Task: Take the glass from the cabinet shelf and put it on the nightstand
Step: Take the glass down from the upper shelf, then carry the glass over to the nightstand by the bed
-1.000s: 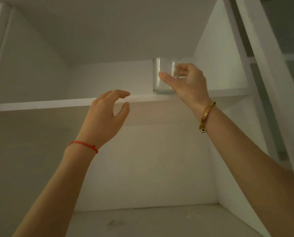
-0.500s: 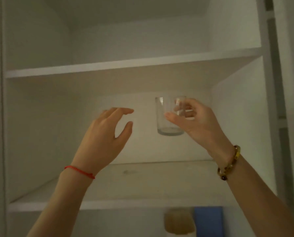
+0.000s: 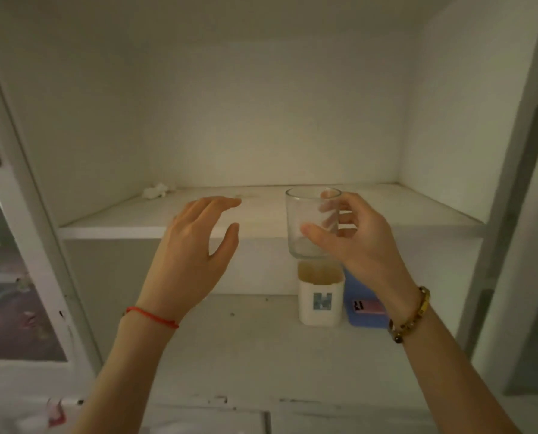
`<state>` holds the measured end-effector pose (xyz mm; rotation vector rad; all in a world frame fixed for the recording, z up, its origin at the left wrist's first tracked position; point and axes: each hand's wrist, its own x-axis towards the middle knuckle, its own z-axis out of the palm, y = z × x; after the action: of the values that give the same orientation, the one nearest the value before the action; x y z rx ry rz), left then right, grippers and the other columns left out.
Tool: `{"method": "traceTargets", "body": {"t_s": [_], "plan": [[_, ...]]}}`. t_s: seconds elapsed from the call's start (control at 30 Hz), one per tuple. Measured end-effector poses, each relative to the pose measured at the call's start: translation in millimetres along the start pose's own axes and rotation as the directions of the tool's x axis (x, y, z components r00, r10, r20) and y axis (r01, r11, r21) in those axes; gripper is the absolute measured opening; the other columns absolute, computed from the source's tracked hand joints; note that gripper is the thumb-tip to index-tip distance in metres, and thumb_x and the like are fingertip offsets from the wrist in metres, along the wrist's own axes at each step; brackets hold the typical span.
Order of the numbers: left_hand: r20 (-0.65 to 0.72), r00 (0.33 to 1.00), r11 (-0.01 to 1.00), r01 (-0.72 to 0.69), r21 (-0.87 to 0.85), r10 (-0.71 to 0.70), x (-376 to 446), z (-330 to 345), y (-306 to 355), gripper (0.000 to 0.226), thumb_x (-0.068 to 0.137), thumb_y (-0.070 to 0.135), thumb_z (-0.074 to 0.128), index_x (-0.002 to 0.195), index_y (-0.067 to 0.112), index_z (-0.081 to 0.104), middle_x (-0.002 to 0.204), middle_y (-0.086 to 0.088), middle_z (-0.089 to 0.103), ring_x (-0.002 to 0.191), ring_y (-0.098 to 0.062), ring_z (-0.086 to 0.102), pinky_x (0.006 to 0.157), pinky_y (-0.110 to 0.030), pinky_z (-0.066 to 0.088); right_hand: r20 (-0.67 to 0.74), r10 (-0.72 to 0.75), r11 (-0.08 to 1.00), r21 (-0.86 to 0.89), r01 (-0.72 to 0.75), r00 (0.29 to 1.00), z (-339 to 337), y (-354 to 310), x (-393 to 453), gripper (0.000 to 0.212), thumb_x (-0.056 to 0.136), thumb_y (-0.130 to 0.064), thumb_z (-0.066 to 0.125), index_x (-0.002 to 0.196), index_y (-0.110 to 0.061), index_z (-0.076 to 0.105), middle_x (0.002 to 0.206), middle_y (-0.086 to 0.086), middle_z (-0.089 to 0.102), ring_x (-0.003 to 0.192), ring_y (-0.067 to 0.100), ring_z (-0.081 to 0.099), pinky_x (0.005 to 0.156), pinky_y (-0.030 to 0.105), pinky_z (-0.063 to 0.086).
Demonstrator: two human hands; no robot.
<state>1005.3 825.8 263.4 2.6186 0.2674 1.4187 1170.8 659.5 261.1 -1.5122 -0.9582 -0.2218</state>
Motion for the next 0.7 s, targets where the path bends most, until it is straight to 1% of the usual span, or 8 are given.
{"method": "traceTargets", "body": {"t_s": [0.07,0.1,0.17,0.3,0.37,0.47,0.6,0.7], "plan": [[0.024,0.999,0.999,0.036,-0.012,-0.035,-20,4,-1,0.033,0.094,0.024,0.053,0.126,0.017,0.059,0.125,0.004,0.062,0.121,-0.015,0.053,0.102,-0.034,0.044,0.018,0.028,1.0,0.008,-0.028,0.999,5,9,-18,0.047,0.069,-0.034,0.082,0.108,-0.019,0.062,0.112,-0.01,0.065,0.093,0.014,0.065,0.072,0.023,0.057],[0.038,0.998,0.998,0.057,-0.017,-0.056,-29,6,-2,0.034,0.094,0.024,0.053,0.126,0.017,0.059,0.125,0.003,0.062,0.121,-0.015,0.053,0.103,-0.033,0.043,0.027,0.034,0.999,0.011,-0.035,0.999,7,13,-26,0.049,0.069,-0.033,0.082,0.112,-0.019,0.062,0.112,-0.008,0.065,0.094,0.014,0.064,0.073,0.021,0.056],[0.065,0.994,0.995,0.095,-0.019,-0.094,-49,10,-5,0.034,0.094,0.023,0.053,0.127,0.015,0.059,0.125,0.001,0.062,0.119,-0.016,0.054,0.102,-0.032,0.043,0.045,0.043,0.999,0.005,-0.043,0.998,10,22,-43,0.055,0.07,-0.03,0.083,0.119,-0.018,0.06,0.112,-0.004,0.065,0.096,0.014,0.063,0.076,0.019,0.054],[0.122,0.978,0.985,0.174,-0.025,-0.169,-91,16,-10,0.033,0.094,0.021,0.055,0.126,0.015,0.059,0.124,0.001,0.062,0.118,-0.017,0.056,0.101,-0.033,0.045,0.088,0.093,0.995,0.016,-0.095,0.992,17,41,-77,0.059,0.072,-0.03,0.082,0.124,-0.019,0.058,0.108,-0.001,0.065,0.096,0.012,0.064,0.079,0.018,0.052],[0.155,0.966,0.976,0.215,-0.022,-0.209,-112,20,-15,0.033,0.094,0.02,0.055,0.126,0.015,0.059,0.124,0.001,0.062,0.118,-0.017,0.056,0.101,-0.036,0.045,0.108,0.113,0.993,0.015,-0.115,0.988,22,50,-93,0.059,0.071,-0.032,0.081,0.124,-0.02,0.058,0.107,0.0,0.066,0.096,0.01,0.064,0.078,0.015,0.051],[0.21,0.937,0.959,0.281,0.016,-0.278,-143,25,-22,0.034,0.094,0.024,0.052,0.127,0.016,0.058,0.124,0.0,0.061,0.117,-0.018,0.056,0.101,-0.034,0.046,0.14,0.145,0.989,-0.002,-0.146,0.98,30,61,-113,0.059,0.07,-0.035,0.082,0.123,-0.023,0.058,0.11,-0.003,0.065,0.095,0.006,0.062,0.076,0.01,0.048],[0.262,0.899,0.935,0.353,0.041,-0.351,-180,32,-30,0.035,0.094,0.024,0.053,0.128,0.016,0.057,0.126,-0.001,0.061,0.118,-0.019,0.056,0.101,-0.037,0.047,0.178,0.185,0.983,-0.017,-0.185,0.967,42,76,-139,0.06,0.069,-0.035,0.082,0.122,-0.024,0.057,0.115,-0.005,0.064,0.099,0.008,0.062,0.077,0.01,0.049],[0.274,0.871,0.911,0.409,0.059,-0.409,-202,37,-32,0.035,0.094,0.024,0.053,0.128,0.017,0.057,0.127,-0.001,0.06,0.119,-0.019,0.055,0.102,-0.041,0.046,0.188,0.207,0.978,-0.033,-0.204,0.96,49,86,-158,0.059,0.07,-0.029,0.084,0.122,-0.021,0.056,0.116,-0.005,0.063,0.099,0.008,0.062,0.078,0.01,0.049]]}}
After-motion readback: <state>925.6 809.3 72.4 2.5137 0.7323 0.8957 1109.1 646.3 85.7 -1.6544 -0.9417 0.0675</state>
